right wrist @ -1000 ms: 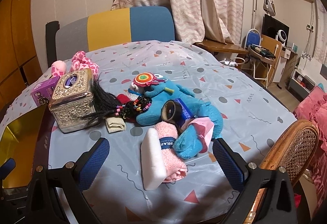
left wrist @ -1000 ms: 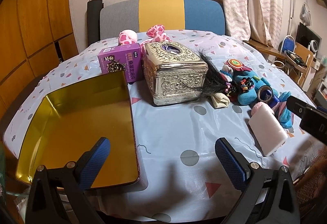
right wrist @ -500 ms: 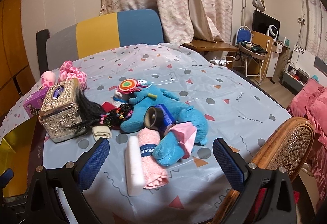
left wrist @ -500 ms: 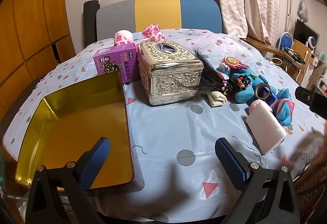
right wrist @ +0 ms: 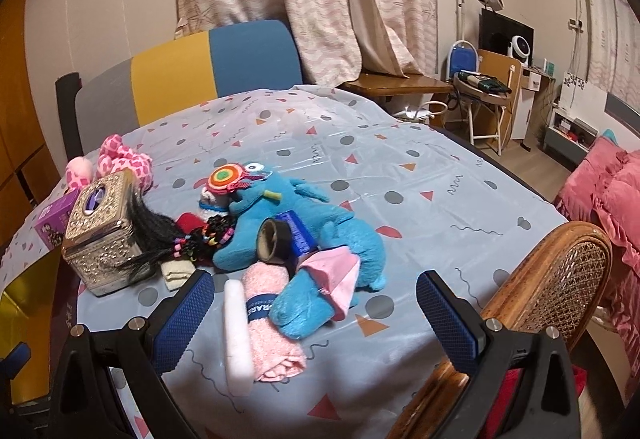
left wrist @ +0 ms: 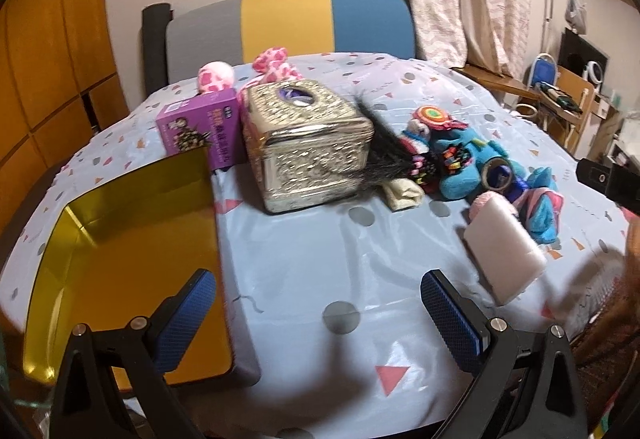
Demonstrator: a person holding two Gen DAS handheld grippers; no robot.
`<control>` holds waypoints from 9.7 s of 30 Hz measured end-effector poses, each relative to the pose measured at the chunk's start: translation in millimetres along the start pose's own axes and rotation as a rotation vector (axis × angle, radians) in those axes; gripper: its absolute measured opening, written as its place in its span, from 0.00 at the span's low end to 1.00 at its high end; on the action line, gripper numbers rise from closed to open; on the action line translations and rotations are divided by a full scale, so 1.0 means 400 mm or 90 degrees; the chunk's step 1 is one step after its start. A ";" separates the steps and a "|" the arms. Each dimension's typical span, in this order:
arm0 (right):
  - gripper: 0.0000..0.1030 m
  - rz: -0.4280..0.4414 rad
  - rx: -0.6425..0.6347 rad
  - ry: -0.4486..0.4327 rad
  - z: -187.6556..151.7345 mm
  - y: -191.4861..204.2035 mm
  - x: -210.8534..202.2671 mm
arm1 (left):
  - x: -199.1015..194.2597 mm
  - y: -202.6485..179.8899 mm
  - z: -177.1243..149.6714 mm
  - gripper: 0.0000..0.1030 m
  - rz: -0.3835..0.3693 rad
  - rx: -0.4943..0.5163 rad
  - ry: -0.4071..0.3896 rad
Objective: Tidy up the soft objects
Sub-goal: 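Reach the left tool toward the white rectangular block, then close the left tool on the white rectangular block, then carry the white block into the gold tray while the right tool grasps the blue doll, then carry the blue plush doll into the gold tray and open the right tool, then grasp the black beaded hair braid with the left tool while the right tool reaches the tape roll, then close the right tool on the black tape roll while the left tool lifts the braid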
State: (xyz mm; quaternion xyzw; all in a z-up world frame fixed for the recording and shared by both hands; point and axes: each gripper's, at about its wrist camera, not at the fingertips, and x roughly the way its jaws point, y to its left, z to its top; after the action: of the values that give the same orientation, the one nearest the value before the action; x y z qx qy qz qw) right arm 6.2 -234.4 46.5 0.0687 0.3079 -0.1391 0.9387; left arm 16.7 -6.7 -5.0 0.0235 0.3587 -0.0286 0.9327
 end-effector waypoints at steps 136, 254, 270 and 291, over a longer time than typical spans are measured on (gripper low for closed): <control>0.26 0.042 0.164 0.180 0.114 -0.081 0.345 | 0.061 0.445 0.082 0.89 0.035 -0.227 0.052; 0.63 0.108 0.247 0.091 0.125 -0.125 0.254 | 0.136 -0.162 0.199 0.52 -0.169 0.305 0.030; 0.64 0.140 0.268 0.107 0.123 -0.131 0.272 | 0.417 -0.337 0.263 0.52 -0.118 0.543 0.077; 0.64 0.145 0.293 0.111 0.116 -0.144 0.276 | 0.119 -0.075 0.237 0.31 -0.358 0.117 0.176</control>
State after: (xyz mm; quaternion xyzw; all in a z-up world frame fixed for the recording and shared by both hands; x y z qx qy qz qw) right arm 99.8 -323.3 15.5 0.3260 0.3378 -0.0923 0.8781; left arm 113.2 -44.3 33.0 0.0112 0.4705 -0.3139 0.8246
